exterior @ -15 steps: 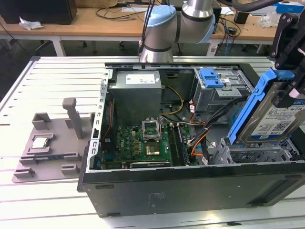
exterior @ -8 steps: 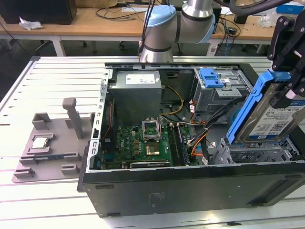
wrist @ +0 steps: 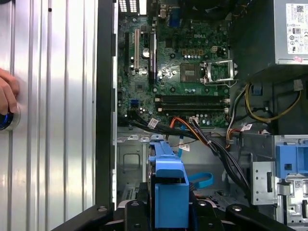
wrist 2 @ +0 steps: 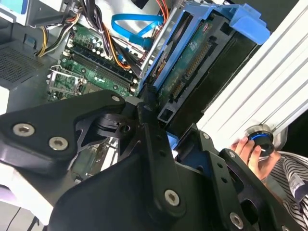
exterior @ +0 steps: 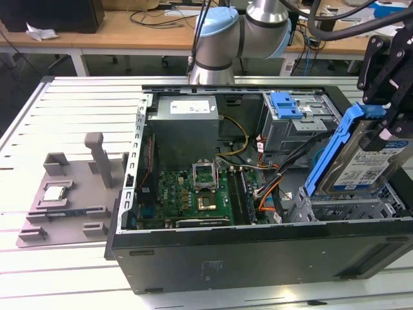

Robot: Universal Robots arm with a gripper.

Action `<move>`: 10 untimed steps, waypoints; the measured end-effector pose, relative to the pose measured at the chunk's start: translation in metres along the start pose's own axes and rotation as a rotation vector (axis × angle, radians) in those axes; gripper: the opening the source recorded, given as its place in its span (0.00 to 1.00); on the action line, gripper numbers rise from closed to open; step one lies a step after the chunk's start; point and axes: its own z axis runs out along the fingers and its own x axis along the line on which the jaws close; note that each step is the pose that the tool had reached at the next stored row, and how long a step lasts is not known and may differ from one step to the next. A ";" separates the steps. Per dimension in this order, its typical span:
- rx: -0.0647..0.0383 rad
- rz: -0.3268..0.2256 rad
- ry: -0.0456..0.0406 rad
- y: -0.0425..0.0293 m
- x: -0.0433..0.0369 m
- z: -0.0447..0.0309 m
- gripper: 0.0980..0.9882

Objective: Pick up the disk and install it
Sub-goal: 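Insert the disk into the insertion slot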

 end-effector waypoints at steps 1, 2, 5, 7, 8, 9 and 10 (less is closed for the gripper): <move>0.000 0.000 0.0001 -0.0002 0.0000 0.0024 0.30; 0.000 0.000 0.0001 -0.0004 0.0002 0.0067 0.30; 0.000 0.000 0.0003 -0.0010 0.0003 0.0153 0.30; 0.000 0.000 0.0002 -0.0011 0.0004 0.0172 0.30; 0.000 0.000 0.0001 -0.0012 0.0004 0.0190 0.30; 0.000 0.000 0.0001 -0.0012 0.0005 0.0197 0.30; 0.000 0.000 0.0002 -0.0013 0.0005 0.0205 0.30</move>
